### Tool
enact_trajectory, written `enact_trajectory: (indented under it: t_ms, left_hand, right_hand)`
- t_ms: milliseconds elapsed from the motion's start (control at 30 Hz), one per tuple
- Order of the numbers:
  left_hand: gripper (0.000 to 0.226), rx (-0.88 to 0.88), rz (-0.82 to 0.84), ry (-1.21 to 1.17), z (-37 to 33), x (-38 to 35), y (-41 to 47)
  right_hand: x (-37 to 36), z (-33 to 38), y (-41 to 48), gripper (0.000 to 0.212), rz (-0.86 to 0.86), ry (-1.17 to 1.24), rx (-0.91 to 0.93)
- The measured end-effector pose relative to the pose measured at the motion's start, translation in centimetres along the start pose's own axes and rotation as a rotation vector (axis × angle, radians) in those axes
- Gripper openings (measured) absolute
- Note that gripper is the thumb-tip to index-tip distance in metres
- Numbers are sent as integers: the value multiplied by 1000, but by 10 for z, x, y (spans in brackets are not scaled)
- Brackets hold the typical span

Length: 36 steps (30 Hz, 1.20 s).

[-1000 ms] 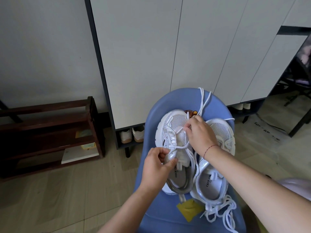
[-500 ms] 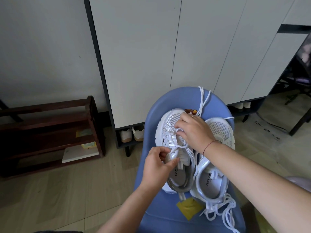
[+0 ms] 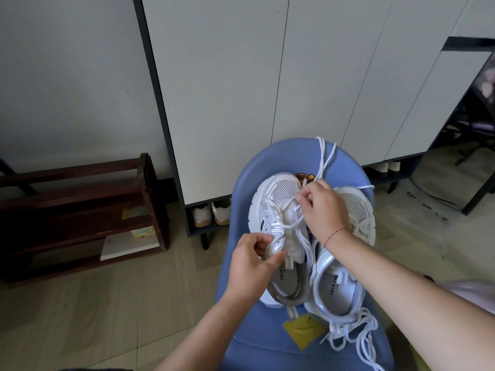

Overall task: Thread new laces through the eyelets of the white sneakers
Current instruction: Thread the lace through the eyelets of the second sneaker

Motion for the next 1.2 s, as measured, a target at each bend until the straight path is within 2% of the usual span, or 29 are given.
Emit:
enact_trajectory:
  t_ms: [67, 133, 200, 300, 400, 533, 633, 800, 1067, 1200]
  left_hand:
    - [27, -3, 0, 3, 1, 1, 0]
    - [27, -5, -10, 3, 1, 1, 0]
    - [28, -4, -16, 2, 1, 1, 0]
    - [28, 3, -15, 4, 1, -1, 0]
    - [28, 7, -16, 14, 1, -2, 0]
    - [28, 7, -18, 6, 1, -1, 0]
    - [28, 9, -13, 5, 2, -1, 1]
    - [28, 22, -12, -1, 2, -2, 1]
    - [29, 21, -15, 16, 0, -1, 0]
    - [29, 25, -16, 15, -1, -2, 0]
  right_hand:
    - [-1, -4, 1, 14, -29, 32, -178]
    - [-3, -2, 1, 12, 23, -11, -210]
    - [-1, 3, 2, 7, 56, -11, -76]
    - [0, 10, 3, 28, 165, 49, 207]
    - [-2, 14, 2, 28, 251, 54, 283]
    - [-4, 13, 5, 20, 212, 58, 332]
    - [-1, 14, 6, 17, 219, 67, 328]
    - [5, 7, 0, 7, 348, 125, 239]
    - [3, 7, -10, 19, 383, 160, 99]
    - [6, 18, -13, 41, 410, -11, 119]
Point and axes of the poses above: each hand's wrist, its own y-axis towards the middle knuckle, its own x-axis out of the back of the hand, z = x × y, the point moved 2 cm from there along y, towards the middle knuckle, and after that the axes turned 12 degrees about -z, right-handed, at the moved point
